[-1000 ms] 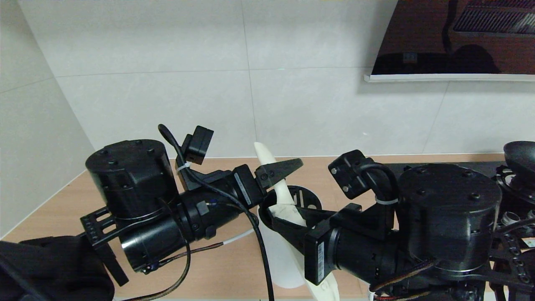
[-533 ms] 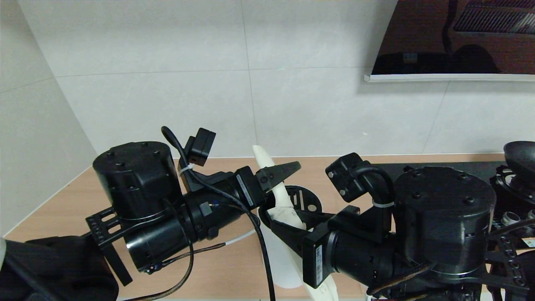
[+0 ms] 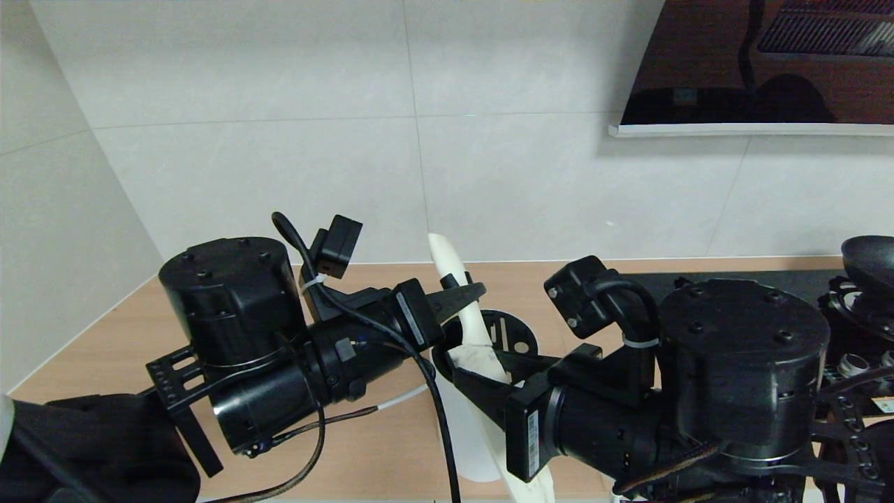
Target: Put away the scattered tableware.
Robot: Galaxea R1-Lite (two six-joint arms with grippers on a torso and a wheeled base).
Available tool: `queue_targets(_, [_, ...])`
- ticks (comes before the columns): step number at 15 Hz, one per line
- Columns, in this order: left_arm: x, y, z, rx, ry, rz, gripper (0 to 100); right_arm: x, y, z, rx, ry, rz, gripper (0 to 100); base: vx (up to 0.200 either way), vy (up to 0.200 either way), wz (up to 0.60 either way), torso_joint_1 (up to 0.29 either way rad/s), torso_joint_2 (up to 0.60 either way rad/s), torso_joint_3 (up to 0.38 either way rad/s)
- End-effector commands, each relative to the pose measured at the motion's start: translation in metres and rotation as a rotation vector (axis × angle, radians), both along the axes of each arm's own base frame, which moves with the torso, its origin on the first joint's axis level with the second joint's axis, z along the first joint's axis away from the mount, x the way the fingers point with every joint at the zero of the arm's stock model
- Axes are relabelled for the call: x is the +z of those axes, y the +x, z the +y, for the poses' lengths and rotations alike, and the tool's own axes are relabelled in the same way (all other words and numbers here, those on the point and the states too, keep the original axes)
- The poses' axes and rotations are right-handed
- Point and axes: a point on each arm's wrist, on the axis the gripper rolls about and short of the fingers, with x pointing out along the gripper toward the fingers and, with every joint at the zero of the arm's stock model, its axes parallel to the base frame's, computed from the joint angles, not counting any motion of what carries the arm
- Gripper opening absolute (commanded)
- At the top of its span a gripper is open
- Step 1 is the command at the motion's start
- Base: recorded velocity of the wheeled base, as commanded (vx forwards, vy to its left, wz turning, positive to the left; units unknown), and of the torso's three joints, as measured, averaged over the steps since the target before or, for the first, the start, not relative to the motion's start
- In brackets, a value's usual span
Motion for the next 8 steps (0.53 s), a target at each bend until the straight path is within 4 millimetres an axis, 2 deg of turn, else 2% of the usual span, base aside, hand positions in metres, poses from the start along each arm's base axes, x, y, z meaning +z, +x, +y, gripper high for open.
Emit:
queue_targets(1, [0.0017, -0.0007, 0.0006, 0.000, -0.004, -0.005, 0, -0.0001, -0.0003, -0.0003, 0.000, 0.000, 0.000, 0, 0.000, 0.000, 0.00, 0.000, 0.00, 0.000])
queue_targets(5, [0.0017, -0.0007, 0.0006, 0.000, -0.004, -0.005, 0, -0.0014, -0.0003, -0.0003, 0.001, -0.005, 0.001, 0, 0.000, 0.000, 0.00, 0.000, 0.00, 0.000])
queue_targets(6, [0.0022, -0.0010, 0.0007, 0.000, -0.005, -0.006, 0, -0.0014, -0.0003, -0.0003, 0.000, -0.004, 0.002, 100, 0.000, 0.000, 0.00, 0.000, 0.00, 0.000])
queue_targets(8, [0.0026, -0.0012, 0.0009, 0.000, -0.006, -0.007, 0, -0.0009, -0.0005, -0.0005, 0.002, -0.003, 0.002, 100, 0.000, 0.000, 0.00, 0.000, 0.00, 0.000])
